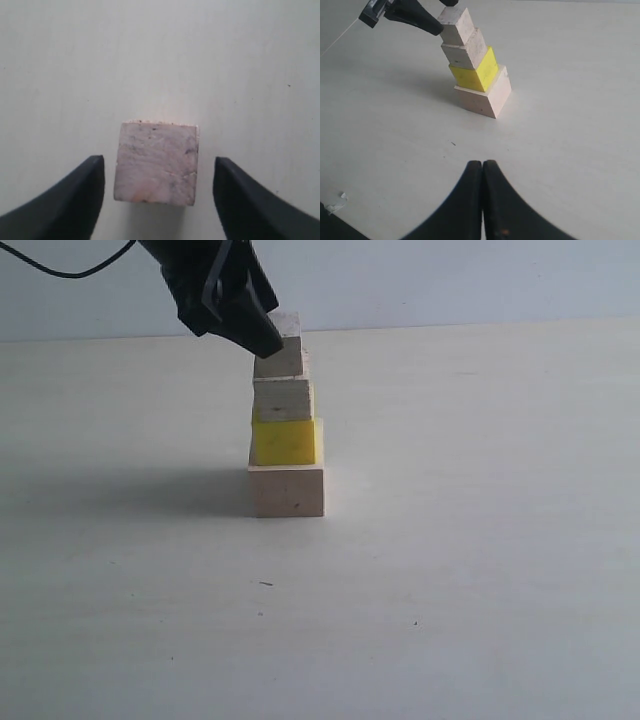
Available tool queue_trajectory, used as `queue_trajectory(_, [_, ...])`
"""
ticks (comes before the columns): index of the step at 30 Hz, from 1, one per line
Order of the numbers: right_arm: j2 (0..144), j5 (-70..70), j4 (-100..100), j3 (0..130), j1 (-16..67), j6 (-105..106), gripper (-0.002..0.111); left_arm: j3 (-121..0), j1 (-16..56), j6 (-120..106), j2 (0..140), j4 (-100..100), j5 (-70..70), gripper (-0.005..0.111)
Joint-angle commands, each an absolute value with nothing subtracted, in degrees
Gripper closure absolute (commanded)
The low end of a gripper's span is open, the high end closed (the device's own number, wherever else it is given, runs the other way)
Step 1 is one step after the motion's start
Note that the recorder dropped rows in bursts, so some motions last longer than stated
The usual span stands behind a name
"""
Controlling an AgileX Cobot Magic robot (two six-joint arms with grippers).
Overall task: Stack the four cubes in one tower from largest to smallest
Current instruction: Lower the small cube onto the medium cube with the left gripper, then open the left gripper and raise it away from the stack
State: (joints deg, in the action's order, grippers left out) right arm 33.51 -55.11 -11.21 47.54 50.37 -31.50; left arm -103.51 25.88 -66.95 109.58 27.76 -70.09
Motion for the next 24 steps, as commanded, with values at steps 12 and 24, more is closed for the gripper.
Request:
queue_trajectory(12, [33.2, -54.7, -11.7, 47.3, 50.6, -31.0, 0.108, -103.2, 25.7, -67.1, 106.3, 28.7, -70.0, 0.033])
queue_trajectory(24, [33.2, -54.6, -14.9, 47.3, 50.6, -31.0, 0.108, -103.2, 25.7, -64.0, 94.3, 24.2, -70.0, 0.082])
